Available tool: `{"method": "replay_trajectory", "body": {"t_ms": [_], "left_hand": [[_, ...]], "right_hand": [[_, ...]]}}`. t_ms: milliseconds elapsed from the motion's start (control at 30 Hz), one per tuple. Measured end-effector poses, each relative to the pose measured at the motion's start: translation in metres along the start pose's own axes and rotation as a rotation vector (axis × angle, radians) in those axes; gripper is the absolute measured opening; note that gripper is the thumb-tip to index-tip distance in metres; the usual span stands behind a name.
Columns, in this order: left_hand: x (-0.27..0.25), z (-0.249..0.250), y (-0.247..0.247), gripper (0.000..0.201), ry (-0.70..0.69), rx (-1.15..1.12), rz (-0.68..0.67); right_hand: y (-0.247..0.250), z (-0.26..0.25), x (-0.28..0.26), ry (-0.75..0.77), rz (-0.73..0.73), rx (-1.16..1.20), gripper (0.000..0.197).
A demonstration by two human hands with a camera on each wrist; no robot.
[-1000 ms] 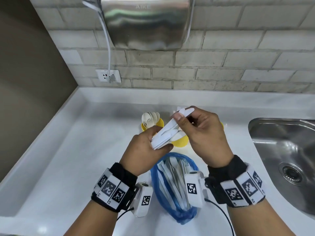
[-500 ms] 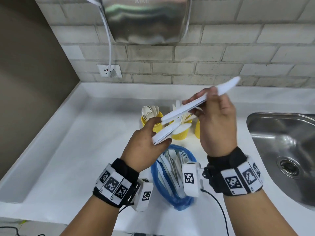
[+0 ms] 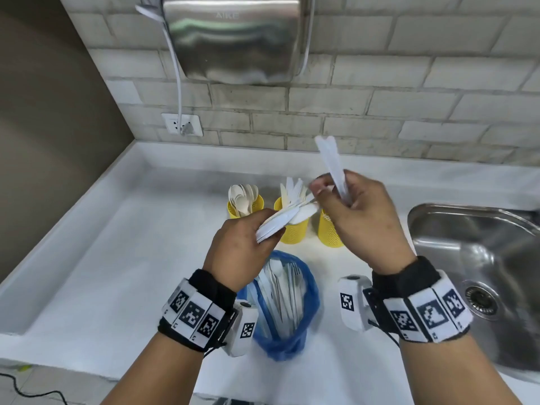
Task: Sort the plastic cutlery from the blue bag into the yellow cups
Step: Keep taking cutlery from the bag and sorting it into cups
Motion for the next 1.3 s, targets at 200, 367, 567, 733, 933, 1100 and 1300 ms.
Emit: {"method": "replay_trajectory", "body": {"t_ms": [200, 367, 567, 733, 933, 1100, 1300], "left_hand": [[0.001, 0.016, -0.006, 0.019, -0.015, 0.034, -0.032], [0.003, 0.022, -0.012, 0.015, 0.020, 0.004, -0.108], [0.008, 0.030, -0.018, 0.025, 0.081, -0.049, -0.174], [0.011, 0.026, -0.021, 0.015, 0.158, -0.099, -0.193], [0.016, 0.021, -0.024, 0.014, 0.206, -0.108, -0.207], [0.017, 0.019, -0.032, 0.014, 0.229, -0.134, -0.271], [0.021, 0.023, -0.039, 0.017, 0.212, -0.116, -0.313]], "right_hand": [[0.004, 0.006, 0.002, -0.037, -0.243, -0.002, 0.024], [0.008, 0.008, 0.001, 0.016, -0.381, 0.050, 0.015], [0.016, 0.015, 0.014, 0.109, -0.324, 0.110, 0.006], [0.010, 0.020, 0.024, 0.144, -0.308, 0.165, 0.012], [0.002, 0.035, 0.033, 0.102, -0.315, 0.227, 0.010], [0.001, 0.032, 0.038, 0.116, -0.380, 0.238, 0.012], [0.005, 0.038, 0.045, 0.117, -0.359, 0.167, 0.015]]}}
Point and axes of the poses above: each hand's wrist, its own x-axis towards the middle knuckle, its own y-axis out of the back of the hand, z = x × y, the point moved 8 cm from there along x, towards the middle knuckle, and after that the axes turned 1 degree about z, right-handed, at the moved point
